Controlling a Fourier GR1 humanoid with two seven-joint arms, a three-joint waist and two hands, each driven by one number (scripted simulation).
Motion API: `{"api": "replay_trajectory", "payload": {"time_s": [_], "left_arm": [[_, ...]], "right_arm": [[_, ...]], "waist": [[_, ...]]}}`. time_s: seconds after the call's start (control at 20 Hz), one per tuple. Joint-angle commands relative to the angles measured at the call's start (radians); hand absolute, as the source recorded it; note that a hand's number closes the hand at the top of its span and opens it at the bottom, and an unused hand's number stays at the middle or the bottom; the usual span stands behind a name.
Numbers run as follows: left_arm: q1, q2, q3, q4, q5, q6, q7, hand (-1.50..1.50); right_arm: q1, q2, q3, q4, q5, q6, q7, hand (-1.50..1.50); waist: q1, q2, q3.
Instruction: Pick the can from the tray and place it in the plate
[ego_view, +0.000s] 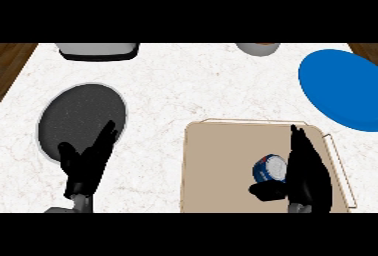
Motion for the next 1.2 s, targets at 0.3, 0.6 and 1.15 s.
{"api": "replay_trajectory", "payload": {"time_s": [0.3,0.6,1.15], "left_arm": [[-0.036,-0.043,-0.002,0.031,-0.042,0.029,0.067,0.00],[-0.010,-0.031,0.031,0.025,-0.040,-0.022,0.045,0.00],[-0.049,-0.054,-0.027,-0.020,-0.066,-0.040,0.058,0.00]], "right_arm": [[-0.040,0.032,0.002,0.149,0.012,0.093,-0.012,1.50],[0.040,-0.026,-0.025,0.141,0.050,0.026,-0.113,1.50],[-0.573,0.050,-0.343,0.562,0.191,-0.121,0.124,1.50]], "waist": [[-0.002,0.006,-0.005],[-0.004,0.005,-0.005],[0.119,0.057,-0.005]]}}
